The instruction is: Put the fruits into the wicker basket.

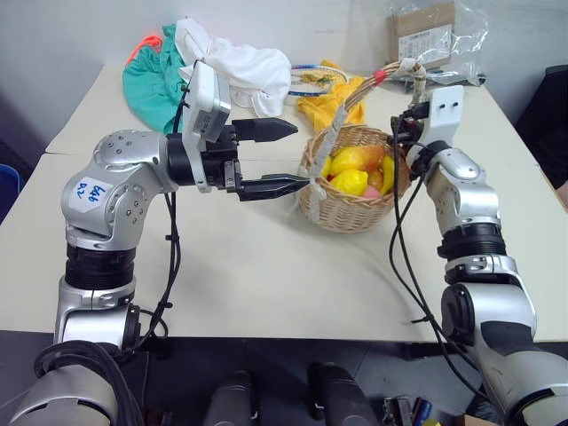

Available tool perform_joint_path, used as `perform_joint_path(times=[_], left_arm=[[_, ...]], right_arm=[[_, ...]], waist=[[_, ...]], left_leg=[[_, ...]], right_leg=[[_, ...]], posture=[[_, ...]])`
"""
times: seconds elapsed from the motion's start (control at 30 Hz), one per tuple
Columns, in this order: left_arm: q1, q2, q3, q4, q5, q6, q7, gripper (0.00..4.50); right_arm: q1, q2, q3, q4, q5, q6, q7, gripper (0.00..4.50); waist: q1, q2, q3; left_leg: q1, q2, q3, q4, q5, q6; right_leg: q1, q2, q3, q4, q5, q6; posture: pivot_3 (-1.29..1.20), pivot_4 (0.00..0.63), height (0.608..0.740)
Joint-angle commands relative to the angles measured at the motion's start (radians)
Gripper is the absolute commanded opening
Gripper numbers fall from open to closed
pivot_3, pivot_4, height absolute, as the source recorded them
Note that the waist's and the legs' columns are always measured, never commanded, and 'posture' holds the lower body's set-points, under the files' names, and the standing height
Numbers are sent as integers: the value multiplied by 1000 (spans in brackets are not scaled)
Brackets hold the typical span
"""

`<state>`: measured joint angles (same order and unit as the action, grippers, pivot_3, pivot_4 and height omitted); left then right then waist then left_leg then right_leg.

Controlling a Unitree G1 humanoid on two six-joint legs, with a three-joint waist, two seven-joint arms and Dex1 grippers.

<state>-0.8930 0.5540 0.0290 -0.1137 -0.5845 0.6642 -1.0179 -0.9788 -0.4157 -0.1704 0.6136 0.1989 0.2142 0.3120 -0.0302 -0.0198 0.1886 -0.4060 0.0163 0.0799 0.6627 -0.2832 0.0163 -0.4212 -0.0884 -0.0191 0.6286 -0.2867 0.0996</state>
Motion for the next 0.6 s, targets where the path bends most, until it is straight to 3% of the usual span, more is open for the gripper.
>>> perform_joint_path(times=[0.03,0.17,0.3,0.43,0.6], left_arm=[[-3,-3,11,-40,-33,-2,-3,4500],[-7,-19,-8,-26,-39,-11,-18,4500],[-30,-48,-24,20,-31,-33,-40,4500],[-54,-86,-45,63,-21,-60,-58,4500],[-73,-114,-55,94,-18,-83,-72,4500]], right_arm=[[105,-58,-85,-321,71,92,-2,307],[307,-135,-208,-626,106,249,-58,307],[439,-200,-367,-761,143,344,-103,307],[465,-244,-459,-702,122,340,-153,307],[464,-281,-459,-491,47,221,-202,307]], waist=[[4,0,0],[31,0,0],[32,0,0],[22,0,0],[7,0,0]], left_leg=[[0,0,0,0,0,0],[-3,-2,-1,0,0,1],[-3,-4,2,2,0,4],[2,-5,9,2,1,6],[3,-4,10,1,1,6]], right_leg=[[0,-2,0,0,0,0],[-2,-5,-1,0,0,0],[-1,-5,-3,-1,1,2],[-1,-4,0,-1,2,4],[-1,-3,2,-1,2,4]], posture=[[0,150,740],[0,150,740],[0,150,740],[0,150,740],[0,150,740]])
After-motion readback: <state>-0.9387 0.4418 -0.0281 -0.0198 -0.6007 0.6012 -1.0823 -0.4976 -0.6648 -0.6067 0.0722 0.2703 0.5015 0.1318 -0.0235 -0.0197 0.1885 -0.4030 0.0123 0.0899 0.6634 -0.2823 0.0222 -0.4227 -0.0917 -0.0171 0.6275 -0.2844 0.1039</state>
